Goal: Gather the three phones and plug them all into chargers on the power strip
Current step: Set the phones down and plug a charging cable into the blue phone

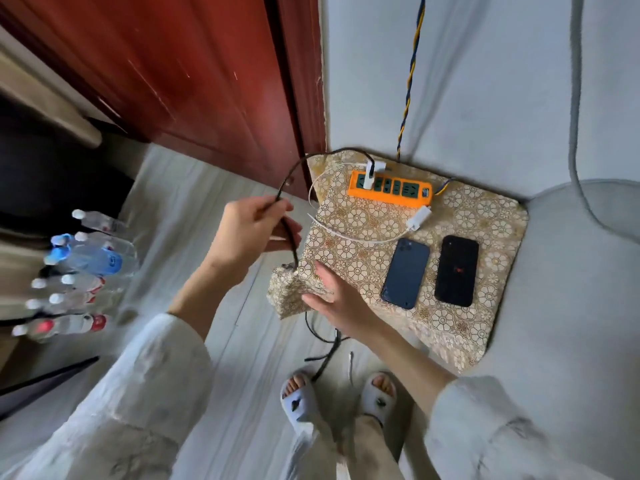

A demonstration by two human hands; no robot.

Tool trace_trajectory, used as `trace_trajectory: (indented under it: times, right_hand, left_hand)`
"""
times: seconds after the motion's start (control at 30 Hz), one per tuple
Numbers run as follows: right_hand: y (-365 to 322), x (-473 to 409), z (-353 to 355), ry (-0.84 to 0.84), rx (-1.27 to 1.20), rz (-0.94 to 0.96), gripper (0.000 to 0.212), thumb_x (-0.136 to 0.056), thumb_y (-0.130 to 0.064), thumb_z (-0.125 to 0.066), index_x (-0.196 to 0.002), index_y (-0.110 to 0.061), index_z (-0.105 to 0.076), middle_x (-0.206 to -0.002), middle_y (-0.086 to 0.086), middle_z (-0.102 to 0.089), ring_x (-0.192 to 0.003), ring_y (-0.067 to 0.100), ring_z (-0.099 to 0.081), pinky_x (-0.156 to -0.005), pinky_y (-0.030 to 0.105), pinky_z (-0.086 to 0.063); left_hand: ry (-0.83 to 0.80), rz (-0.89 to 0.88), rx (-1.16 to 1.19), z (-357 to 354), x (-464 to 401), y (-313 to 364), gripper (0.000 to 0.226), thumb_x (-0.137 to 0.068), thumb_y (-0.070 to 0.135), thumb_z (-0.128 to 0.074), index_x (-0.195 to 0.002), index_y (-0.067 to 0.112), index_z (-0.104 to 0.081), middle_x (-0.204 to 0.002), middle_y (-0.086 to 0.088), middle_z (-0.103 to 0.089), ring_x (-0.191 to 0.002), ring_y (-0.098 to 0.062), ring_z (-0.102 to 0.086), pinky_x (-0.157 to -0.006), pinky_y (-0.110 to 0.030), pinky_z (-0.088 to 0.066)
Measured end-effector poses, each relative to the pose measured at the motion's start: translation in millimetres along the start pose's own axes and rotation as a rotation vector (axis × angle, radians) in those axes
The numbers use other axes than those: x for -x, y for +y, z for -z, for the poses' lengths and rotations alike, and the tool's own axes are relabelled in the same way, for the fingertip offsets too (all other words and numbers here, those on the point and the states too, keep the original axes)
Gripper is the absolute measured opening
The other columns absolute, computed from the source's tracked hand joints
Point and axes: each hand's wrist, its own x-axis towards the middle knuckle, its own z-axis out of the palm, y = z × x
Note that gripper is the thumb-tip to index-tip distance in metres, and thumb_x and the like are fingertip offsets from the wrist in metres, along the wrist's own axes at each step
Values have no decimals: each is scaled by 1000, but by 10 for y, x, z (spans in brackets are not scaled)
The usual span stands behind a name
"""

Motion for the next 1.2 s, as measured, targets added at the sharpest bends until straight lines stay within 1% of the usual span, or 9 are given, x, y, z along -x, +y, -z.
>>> trace_trajectory:
  times: [0.1, 0.27, 0.33, 0.43, 0.53, 0.73, 0.93, 1.03, 1.2]
  right_hand:
    - [-226, 22, -131, 111, 103, 112, 50, -92, -26, -51, -137, -9, -36, -143, 7, -43, -126, 15, -44, -92, 2, -27]
    - [-578, 103, -71, 146, 9, 151, 21, -90, -14, -52, -103, 1, -60, -99, 13, -69, -93, 20, -65, -82, 28, -50]
    - [-697, 170, -12, 153, 19, 175, 20, -93, -14, -48, -99, 2, -57, -84, 6, -65, -73, 9, -60, -68, 22, -46]
    - [-857, 295, 83, 188, -118, 157, 23, -95, -16, -44, -104, 2, -55, -96, 14, -66, -80, 15, -64, -73, 27, -52]
    - [-1107, 443, 265, 231, -339, 183, 16, -93, -15, -47, -96, -2, -56, -85, 9, -68, -69, 15, -68, -60, 21, -56]
    - [-1701, 673, 760, 257, -705, 215, 14, -94, -20, -47, -92, -11, -58, -83, 7, -73, -74, 26, -70, -69, 32, -59]
    - [-1559, 1041, 782, 45, -253, 81, 43, -92, -27, -49, -133, -21, -42, -134, 0, -53, -124, 15, -48, -102, 30, -39]
    - [-1552, 1152, 584, -70, -98, 99, 51, -88, -35, -54, -136, -25, -39, -138, -4, -49, -126, 11, -45, -105, 31, -34]
    - [-1806, 1178, 654, 567, -56, 217, 30, -82, -25, -64, -104, -11, -49, -94, 1, -57, -85, 12, -55, -75, 19, -48]
  left_hand:
    - [-68, -6, 129, -21, 130, 332, 18, -91, 10, -49, -80, 8, -63, -60, -4, -71, -59, -21, -69, -56, -29, -57]
    - [-142, 90, 319, 34, 237, 513, 19, -92, 4, -44, -92, 4, -63, -70, -5, -74, -70, -20, -71, -63, -27, -59]
    - [-103, 93, 323, 117, 231, 460, 23, -93, 1, -40, -101, 2, -61, -79, -6, -74, -78, -18, -71, -71, -26, -59]
    - [-61, 51, -121, 259, 325, 176, 44, -85, -15, -34, -121, 3, -52, -110, -7, -65, -106, -16, -60, -92, -28, -49]
    - [-304, -34, -574, 301, 554, -139, 54, -82, -14, -42, -131, 10, -43, -133, -7, -52, -121, -11, -45, -102, -23, -34]
    - [-216, -86, -568, 115, 825, 94, 17, -90, 12, -52, -89, 10, -68, -92, -9, -72, -85, -21, -65, -80, -22, -47]
    - [-150, -176, -74, 93, 953, 1307, 22, -92, 10, -47, -75, 12, -62, -77, -8, -71, -66, -12, -71, -65, -25, -59]
    - [-155, -221, 126, 108, 1058, 1830, 24, -93, 13, -46, -76, 8, -61, -71, -3, -74, -70, -19, -71, -68, -33, -60]
    - [-141, -235, 322, 151, 1239, 2419, 22, -94, 16, -44, -79, 7, -57, -66, -3, -74, -69, -18, -72, -64, -30, -60]
